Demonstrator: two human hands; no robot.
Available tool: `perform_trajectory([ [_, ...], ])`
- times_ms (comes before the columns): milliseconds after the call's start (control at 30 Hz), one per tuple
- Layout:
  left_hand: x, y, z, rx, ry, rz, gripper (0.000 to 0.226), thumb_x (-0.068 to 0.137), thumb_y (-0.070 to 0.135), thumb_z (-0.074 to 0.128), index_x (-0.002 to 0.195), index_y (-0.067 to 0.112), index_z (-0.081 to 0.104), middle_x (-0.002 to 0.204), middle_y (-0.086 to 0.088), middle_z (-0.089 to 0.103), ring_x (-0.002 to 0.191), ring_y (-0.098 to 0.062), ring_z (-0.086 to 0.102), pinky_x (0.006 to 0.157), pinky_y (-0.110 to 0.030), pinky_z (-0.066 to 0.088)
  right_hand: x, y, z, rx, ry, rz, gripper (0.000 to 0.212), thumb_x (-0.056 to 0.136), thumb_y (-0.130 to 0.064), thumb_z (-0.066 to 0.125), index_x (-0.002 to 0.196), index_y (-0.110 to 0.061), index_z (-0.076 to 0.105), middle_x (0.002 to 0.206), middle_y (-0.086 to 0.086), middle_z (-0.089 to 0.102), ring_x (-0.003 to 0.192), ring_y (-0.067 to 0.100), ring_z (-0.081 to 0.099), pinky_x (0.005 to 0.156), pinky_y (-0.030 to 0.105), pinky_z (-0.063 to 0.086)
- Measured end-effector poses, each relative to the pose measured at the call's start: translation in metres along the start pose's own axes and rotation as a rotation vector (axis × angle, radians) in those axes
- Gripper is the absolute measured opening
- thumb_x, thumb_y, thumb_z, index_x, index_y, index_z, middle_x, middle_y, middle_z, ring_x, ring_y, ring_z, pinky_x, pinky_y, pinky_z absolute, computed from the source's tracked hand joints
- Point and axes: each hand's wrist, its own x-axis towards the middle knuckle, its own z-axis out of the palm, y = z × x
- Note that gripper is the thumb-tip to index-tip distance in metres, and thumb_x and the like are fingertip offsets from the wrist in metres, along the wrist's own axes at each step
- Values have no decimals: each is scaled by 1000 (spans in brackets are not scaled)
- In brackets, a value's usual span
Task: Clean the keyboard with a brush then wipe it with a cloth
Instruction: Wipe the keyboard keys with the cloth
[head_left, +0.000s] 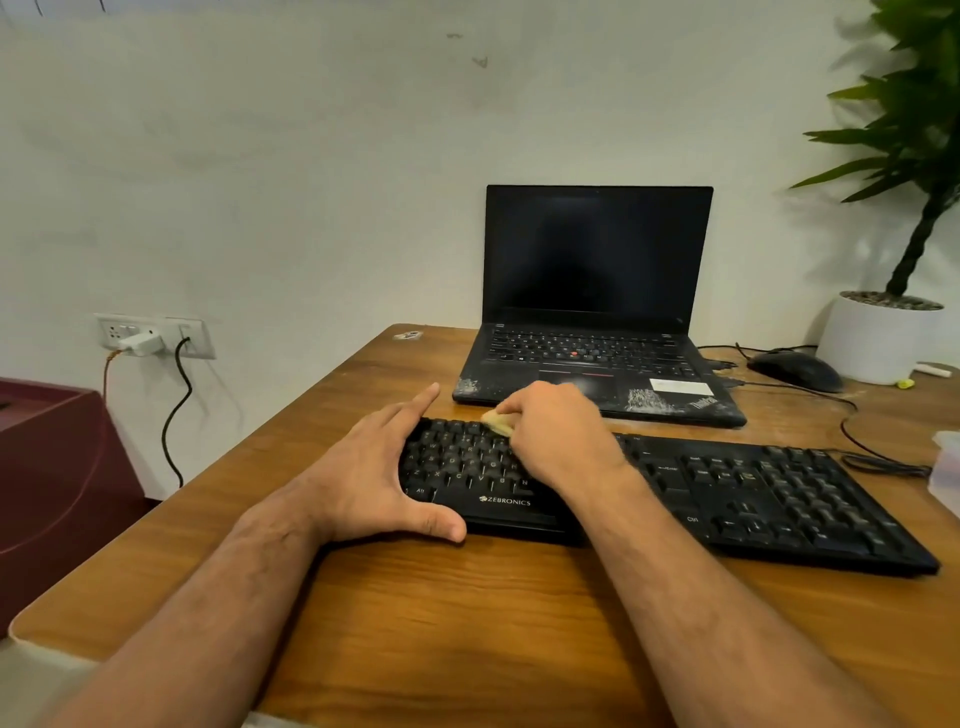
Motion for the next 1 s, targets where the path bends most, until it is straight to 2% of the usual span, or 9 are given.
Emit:
perform_trajectory([
  [67, 1, -1, 0, 3, -1, 8, 148, 35, 90, 72, 155, 47, -3, 161, 14, 20, 144, -8, 23, 121, -42, 25, -2, 6, -6, -8, 25, 11, 34, 94, -11, 55, 115, -26, 77, 108, 1, 74, 103, 21, 64, 94, 37, 54],
  [167, 1, -4, 0, 18, 4, 36, 149, 36, 88, 75, 156, 46, -2, 160, 14, 20, 144, -7, 22, 121, -40, 24, -8, -2, -6, 138, -15, -122, 28, 101, -21, 54, 120, -29, 72, 119, -7, 70, 114, 14, 59, 104, 35, 47],
  [333, 2, -4, 0, 34, 7, 46, 149, 36, 88, 74, 155, 46, -3, 160, 14, 20, 143, -7, 22, 121, -40, 23, 3, 2, -9, -76, 59, -7, 25, 93, -18, 61, 112, -27, 75, 105, 0, 73, 108, 19, 60, 92, 39, 54],
  [467, 3, -5, 1, 43, 12, 60, 146, 38, 87, 76, 155, 47, -2, 160, 15, 19, 144, -7, 21, 121, -40, 23, 1, 4, -10, 138, -74, -123, 26, 100, -22, 55, 114, -32, 75, 113, -9, 73, 111, 12, 59, 102, 36, 48],
  [533, 3, -6, 1, 50, 14, 66, 146, 38, 88, 75, 156, 46, -1, 160, 15, 20, 144, -7, 21, 121, -40, 23, 3, 1, -2, 64, -79, -161, 28, 100, -24, 54, 116, -37, 73, 115, -9, 73, 113, 17, 58, 102, 41, 48],
  [633, 3, -5, 2, 49, 17, 72, 147, 37, 88, 74, 155, 47, -2, 159, 15, 21, 143, -7, 23, 121, -40, 24, 8, 4, 0, -155, 56, -116, 35, 99, -18, 51, 121, -37, 71, 113, -3, 73, 110, 25, 57, 94, 39, 49],
  [767, 3, -6, 2, 46, 22, 81, 147, 37, 87, 76, 154, 49, -2, 158, 16, 22, 142, -7, 25, 120, -43, 27, 5, 5, 3, 6, 31, -212, 32, 98, -20, 53, 118, -35, 73, 112, -9, 74, 111, 21, 58, 102, 40, 47],
  [933, 2, -7, 2, 11, 49, 87, 149, 36, 83, 82, 155, 49, -1, 157, 19, 23, 142, -6, 28, 120, -40, 29, -2, -3, -5, 64, 33, -160, 29, 99, -19, 54, 121, -26, 73, 116, -2, 74, 112, 18, 64, 102, 35, 49],
  [1000, 2, -7, 2, 3, 59, 89, 150, 35, 82, 83, 155, 47, 0, 157, 19, 23, 143, -5, 27, 120, -38, 29, -12, -15, -8, 199, -64, -241, 28, 101, -27, 57, 124, -28, 71, 123, -6, 71, 115, 12, 62, 107, 31, 46],
])
